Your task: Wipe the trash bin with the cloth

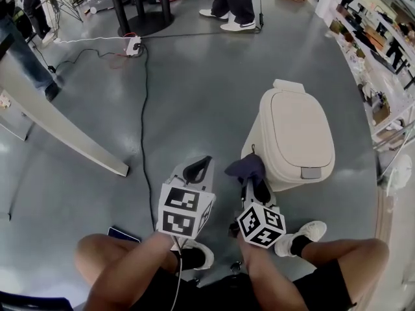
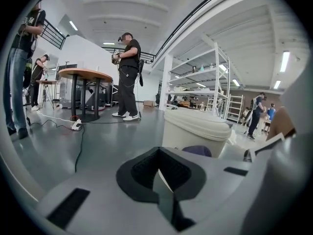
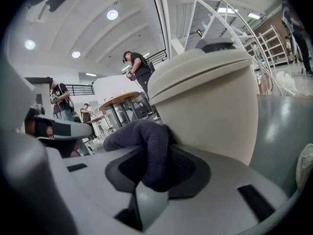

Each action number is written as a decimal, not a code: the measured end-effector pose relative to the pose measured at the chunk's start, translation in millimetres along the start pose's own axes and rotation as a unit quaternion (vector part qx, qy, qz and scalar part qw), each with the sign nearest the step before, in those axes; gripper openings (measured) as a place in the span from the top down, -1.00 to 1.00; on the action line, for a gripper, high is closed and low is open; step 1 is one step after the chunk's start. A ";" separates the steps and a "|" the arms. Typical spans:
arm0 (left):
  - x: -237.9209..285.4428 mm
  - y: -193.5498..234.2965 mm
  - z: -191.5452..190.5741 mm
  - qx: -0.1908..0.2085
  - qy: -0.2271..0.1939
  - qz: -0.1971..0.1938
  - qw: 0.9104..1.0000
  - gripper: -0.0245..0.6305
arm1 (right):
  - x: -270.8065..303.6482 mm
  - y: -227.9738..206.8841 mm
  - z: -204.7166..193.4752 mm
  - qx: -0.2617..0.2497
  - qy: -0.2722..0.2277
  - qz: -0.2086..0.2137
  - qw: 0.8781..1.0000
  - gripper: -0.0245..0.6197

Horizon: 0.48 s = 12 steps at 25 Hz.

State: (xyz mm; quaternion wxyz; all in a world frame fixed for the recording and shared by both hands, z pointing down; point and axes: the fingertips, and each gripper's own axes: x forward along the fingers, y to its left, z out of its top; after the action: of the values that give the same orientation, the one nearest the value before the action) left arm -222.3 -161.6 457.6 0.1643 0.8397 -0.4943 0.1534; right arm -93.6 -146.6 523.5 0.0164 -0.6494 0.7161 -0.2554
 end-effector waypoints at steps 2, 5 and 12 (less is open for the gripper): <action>1.5 -3.9 -1.4 0.001 0.007 0.002 1.000 0.93 | -0.5 -5.7 -0.5 -0.004 0.004 -0.003 1.000 0.60; 5.2 -5.3 -9.1 0.006 0.017 0.003 1.000 0.93 | 2.6 -13.1 -12.6 -0.006 0.015 -0.009 1.000 0.60; 17.3 0.1 -30.0 -0.039 0.036 -0.013 0.998 0.93 | 17.4 -28.5 -45.7 -0.008 0.042 -0.028 0.999 0.60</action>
State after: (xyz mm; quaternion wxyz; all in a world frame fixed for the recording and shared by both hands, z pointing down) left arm -217.2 -162.3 491.8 0.2171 0.8328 -0.4828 0.1619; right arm -86.2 -147.9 579.6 -0.0264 -0.6581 0.6995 -0.2774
